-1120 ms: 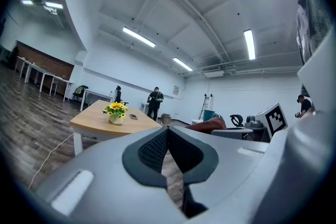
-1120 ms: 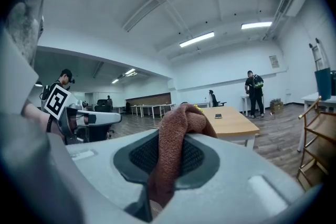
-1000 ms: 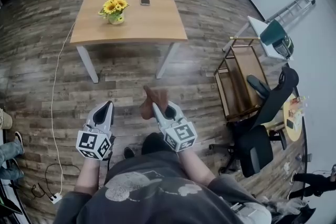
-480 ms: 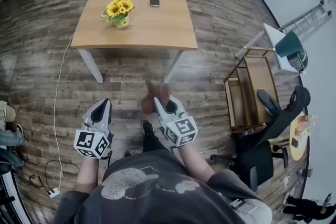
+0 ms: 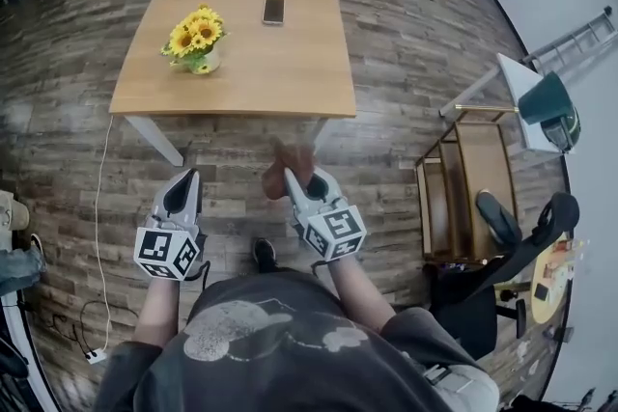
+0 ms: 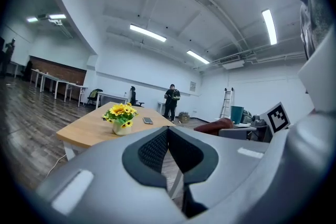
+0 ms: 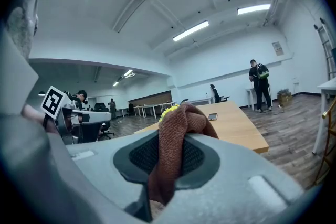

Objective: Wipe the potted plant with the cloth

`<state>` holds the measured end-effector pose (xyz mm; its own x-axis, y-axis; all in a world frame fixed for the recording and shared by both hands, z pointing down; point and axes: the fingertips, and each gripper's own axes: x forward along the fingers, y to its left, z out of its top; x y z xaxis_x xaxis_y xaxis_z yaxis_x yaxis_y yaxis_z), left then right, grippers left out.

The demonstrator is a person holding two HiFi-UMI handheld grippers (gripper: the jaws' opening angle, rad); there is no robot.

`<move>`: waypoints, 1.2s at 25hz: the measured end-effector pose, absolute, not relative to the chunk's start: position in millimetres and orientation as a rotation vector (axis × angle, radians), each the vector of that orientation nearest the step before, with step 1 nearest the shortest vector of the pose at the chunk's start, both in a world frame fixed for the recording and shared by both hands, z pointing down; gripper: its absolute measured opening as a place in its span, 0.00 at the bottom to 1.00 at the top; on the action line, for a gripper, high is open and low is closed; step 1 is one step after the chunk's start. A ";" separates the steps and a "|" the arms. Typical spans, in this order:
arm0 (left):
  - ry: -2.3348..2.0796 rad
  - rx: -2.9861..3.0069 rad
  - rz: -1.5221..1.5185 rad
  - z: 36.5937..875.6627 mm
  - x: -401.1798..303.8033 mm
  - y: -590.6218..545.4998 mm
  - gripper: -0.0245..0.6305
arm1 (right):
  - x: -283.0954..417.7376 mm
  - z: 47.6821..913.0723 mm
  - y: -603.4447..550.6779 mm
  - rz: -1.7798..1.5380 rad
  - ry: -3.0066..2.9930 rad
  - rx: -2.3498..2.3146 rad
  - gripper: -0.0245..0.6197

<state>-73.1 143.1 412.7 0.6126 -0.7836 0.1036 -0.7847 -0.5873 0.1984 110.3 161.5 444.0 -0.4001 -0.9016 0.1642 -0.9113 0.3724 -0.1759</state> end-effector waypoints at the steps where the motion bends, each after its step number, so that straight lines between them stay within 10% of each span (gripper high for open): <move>1: -1.309 2.604 0.012 413.5 -68.9 136.0 0.07 | 116.6 444.4 156.4 0.373 -2.571 1.695 0.12; 20: -1.416 2.493 0.123 448.4 -47.6 11.4 0.07 | 134.6 463.9 57.2 0.423 -2.546 1.615 0.12; 30: -1.336 2.528 0.187 469.6 -45.6 -82.3 0.24 | 123.3 464.9 -53.0 0.414 -2.464 1.686 0.12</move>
